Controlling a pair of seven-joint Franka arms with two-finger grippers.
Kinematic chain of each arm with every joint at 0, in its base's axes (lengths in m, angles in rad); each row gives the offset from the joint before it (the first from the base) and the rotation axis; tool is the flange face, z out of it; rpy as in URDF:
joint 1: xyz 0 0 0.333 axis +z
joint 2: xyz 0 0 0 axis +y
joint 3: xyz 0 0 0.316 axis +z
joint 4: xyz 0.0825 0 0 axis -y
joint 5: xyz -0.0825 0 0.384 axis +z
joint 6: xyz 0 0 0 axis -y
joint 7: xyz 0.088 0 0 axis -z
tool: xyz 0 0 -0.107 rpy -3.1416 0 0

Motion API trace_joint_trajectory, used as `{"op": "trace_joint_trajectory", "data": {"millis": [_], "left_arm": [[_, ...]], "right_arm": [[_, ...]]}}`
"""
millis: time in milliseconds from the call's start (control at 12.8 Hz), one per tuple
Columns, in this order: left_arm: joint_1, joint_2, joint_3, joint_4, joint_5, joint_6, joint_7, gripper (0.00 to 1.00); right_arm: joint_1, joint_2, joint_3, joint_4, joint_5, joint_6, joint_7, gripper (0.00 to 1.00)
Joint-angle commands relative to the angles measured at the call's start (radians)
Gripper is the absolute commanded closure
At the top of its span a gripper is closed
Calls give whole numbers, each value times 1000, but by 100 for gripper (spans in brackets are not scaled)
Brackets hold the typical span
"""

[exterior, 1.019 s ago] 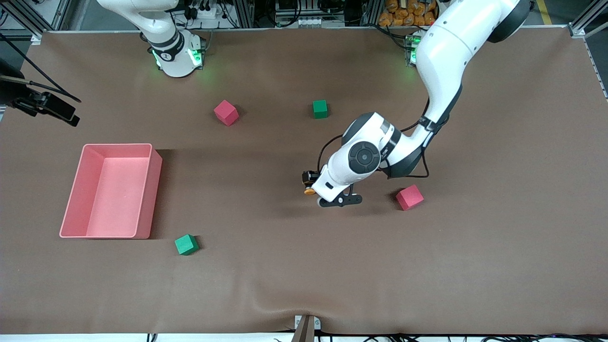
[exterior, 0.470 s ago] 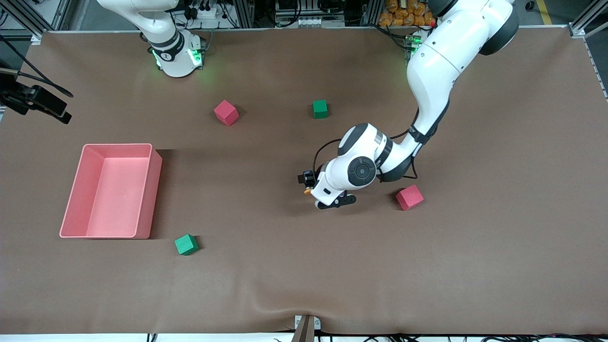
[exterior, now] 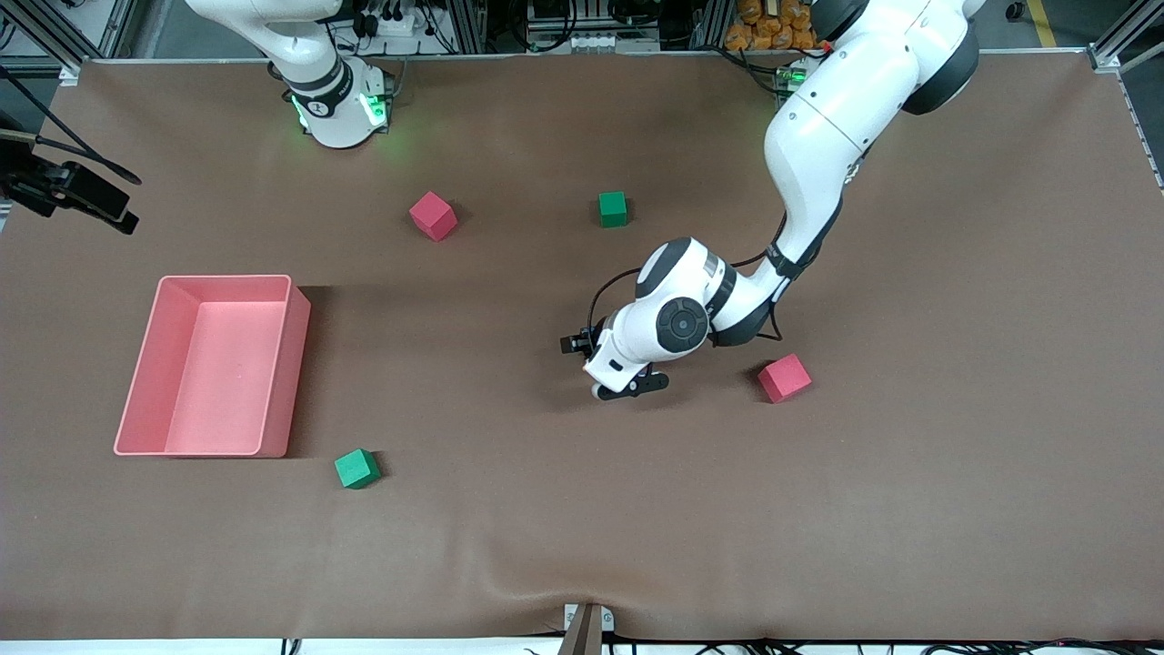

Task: Place and upright button with both arms
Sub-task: 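Lower the left gripper over the button and grasp it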

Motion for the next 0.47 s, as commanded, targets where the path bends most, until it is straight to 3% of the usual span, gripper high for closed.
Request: {"op": "trace_joint_trajectory", "data": {"millis": [0, 392], "left_arm": [[-11, 12, 6, 24, -11, 4, 5, 32], [-22, 14, 6, 21, -5, 4, 4, 48]], "right_arm": [[-22, -10, 9, -2, 8, -10, -12, 0], [-27, -9, 9, -2, 8, -16, -14, 0]]}}
